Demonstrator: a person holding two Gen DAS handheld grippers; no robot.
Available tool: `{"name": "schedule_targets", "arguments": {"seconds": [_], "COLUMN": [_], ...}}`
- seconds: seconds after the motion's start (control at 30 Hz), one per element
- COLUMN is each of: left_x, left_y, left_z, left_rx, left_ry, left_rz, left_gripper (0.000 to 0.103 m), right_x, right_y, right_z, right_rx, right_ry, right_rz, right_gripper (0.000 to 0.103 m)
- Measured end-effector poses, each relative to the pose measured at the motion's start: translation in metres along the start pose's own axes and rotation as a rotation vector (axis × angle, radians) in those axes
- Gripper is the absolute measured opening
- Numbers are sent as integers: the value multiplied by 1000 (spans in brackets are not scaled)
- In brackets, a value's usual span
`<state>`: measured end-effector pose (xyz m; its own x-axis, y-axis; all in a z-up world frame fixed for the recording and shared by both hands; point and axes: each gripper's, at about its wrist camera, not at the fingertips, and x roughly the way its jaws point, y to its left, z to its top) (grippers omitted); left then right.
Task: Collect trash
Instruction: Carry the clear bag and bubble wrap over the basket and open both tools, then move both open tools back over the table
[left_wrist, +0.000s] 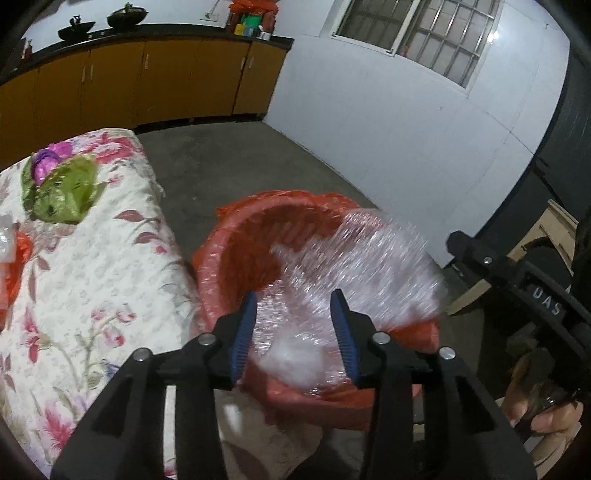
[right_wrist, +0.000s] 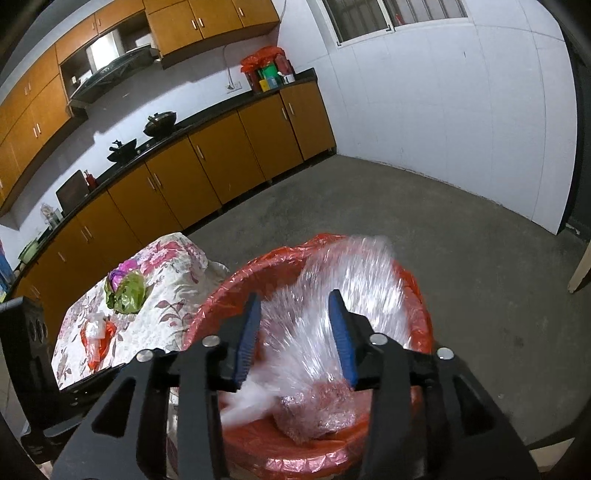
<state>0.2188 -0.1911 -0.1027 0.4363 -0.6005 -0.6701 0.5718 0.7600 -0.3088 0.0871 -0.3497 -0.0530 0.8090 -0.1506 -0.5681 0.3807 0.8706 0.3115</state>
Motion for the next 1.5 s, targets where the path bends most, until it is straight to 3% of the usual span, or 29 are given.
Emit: {"name": "schedule_targets", "arguments": {"seconds": [0.2,0.43,0.73,1.2,1.5], "left_x": [-20,-46,-81,-149,-199], "left_y": [17,51,129,197,241], "left_z": [-5,-9,-14,-41,-63], "left_rx": [-7,-23,-178,-296,-395], "left_ry": [-51,-97,-139,-225,-297], "left_rz": [110,261,427,591,678], "left_gripper": [53,55,55,55,55], "right_x": [0,5,16,41,99], "right_y": [8,27,67,195,295], "right_z": [0,-5,-12,-27,-49], "right_rx": [-22,-60,-138,-355,-472], "right_ry": [5,25,68,170,274], "right_rz": [10,40,119,357,469], "right_gripper": [41,41,41,41,39]}}
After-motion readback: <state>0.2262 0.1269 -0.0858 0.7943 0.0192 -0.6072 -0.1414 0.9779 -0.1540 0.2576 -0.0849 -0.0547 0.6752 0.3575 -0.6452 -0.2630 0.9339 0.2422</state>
